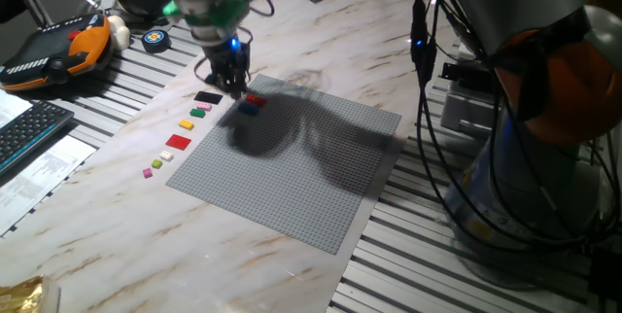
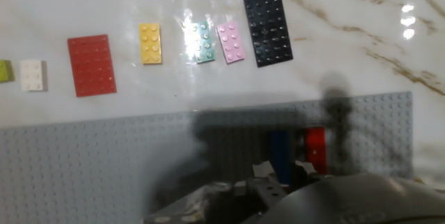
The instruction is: Stack small Lego blocks one on top of the other
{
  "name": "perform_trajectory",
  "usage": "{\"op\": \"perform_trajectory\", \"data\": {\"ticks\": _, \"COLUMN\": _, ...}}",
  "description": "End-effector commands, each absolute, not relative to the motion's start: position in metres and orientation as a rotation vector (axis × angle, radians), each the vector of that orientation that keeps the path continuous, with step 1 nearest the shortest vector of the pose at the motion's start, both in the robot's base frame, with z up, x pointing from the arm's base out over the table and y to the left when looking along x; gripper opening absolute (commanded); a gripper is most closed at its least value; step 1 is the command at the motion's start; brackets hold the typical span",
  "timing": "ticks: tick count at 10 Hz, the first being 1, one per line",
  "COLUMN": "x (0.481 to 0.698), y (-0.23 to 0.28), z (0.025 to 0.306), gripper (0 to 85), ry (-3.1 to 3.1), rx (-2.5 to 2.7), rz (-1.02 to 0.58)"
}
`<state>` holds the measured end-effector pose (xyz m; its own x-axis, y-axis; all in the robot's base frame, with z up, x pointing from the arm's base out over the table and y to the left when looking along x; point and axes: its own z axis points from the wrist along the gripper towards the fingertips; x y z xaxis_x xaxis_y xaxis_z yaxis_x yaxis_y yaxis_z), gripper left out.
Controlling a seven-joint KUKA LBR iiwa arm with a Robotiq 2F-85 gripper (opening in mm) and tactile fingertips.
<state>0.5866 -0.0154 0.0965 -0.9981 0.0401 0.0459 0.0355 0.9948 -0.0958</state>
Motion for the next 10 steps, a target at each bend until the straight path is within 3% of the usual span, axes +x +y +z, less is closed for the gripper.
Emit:
{"op": "perform_trajectory", "data": {"ticks": 1, "x": 0.583, "y": -0.017, "z": 0.114, "gripper": 14.7, "ry": -3.09, "rx": -0.052, "rz": 0.134}}
{"op": "perform_trajectory", "data": {"ticks": 3, "x": 0.575, "y": -0.017, "z": 0.127, "gripper": 0.7, "ry": -3.082, "rx": -0.031, "rz": 0.126}}
{"op": "perform_trajectory", "data": {"ticks": 10, "x": 0.574, "y": -0.013, "z": 0.142, "gripper": 0.7, "ry": -3.074, "rx": -0.032, "rz": 0.126}}
